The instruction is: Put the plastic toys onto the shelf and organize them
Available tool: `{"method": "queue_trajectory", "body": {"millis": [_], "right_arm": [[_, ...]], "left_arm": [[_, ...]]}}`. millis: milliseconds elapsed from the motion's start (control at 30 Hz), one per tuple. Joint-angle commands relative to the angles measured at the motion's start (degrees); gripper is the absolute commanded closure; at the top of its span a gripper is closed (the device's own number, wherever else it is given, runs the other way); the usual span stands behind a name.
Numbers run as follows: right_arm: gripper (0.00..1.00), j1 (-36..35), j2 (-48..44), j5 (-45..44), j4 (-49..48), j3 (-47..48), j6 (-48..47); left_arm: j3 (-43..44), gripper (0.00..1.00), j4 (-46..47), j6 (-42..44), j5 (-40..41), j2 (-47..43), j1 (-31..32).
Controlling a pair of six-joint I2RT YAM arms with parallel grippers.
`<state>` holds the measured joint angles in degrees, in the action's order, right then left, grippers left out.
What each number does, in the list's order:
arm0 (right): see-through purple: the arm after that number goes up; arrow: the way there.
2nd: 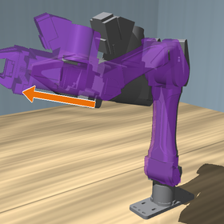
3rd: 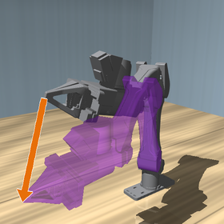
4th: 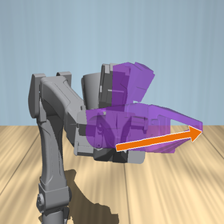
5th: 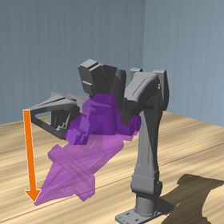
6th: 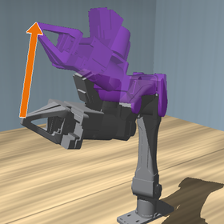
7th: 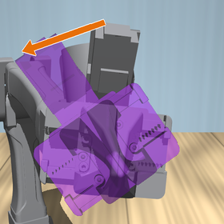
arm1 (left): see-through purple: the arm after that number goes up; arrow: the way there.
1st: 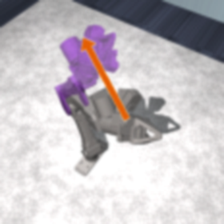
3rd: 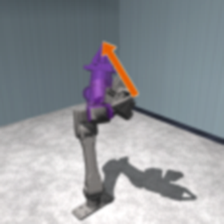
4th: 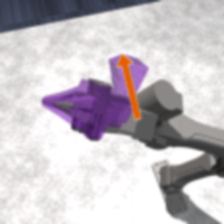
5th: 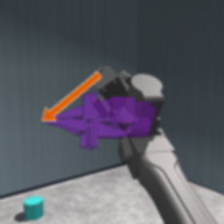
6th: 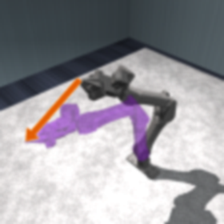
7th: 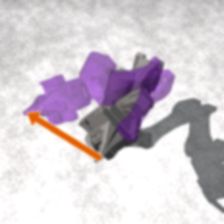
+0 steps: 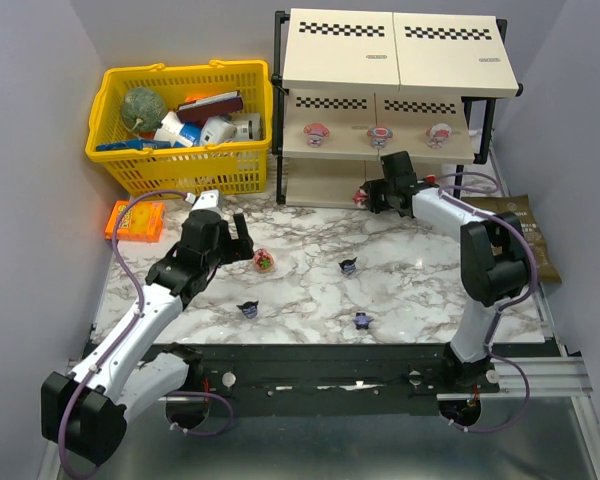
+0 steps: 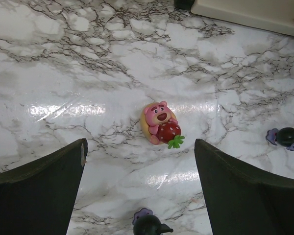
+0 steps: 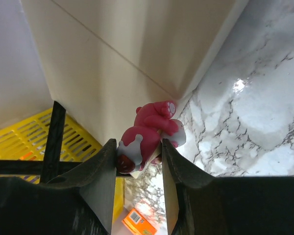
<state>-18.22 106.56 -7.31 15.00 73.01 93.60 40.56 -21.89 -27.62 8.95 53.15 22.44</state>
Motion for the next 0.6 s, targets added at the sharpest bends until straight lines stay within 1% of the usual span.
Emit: {"method": "queue_trajectory", "body": {"millis": [0, 200, 567], "right_arm": [[0.78, 0.81, 2.33, -0.33, -0.41, 2.30, 0.62], [0.75, 1.52, 3.74, -1.39, -0.50, 4.07, -0.08], [0.61, 2.48, 5.76, -1.48, -0.42, 5.65, -2.46]], "left_arm": [[2.07, 0.01, 1.24, 0.37, -0.34, 0.91, -0.38], [2.77, 0.01, 1.06, 0.55, -0.16, 2.23, -0.38], [3.74, 0.01, 1.15, 0.99, 0.28, 4.42, -0.38]]}}
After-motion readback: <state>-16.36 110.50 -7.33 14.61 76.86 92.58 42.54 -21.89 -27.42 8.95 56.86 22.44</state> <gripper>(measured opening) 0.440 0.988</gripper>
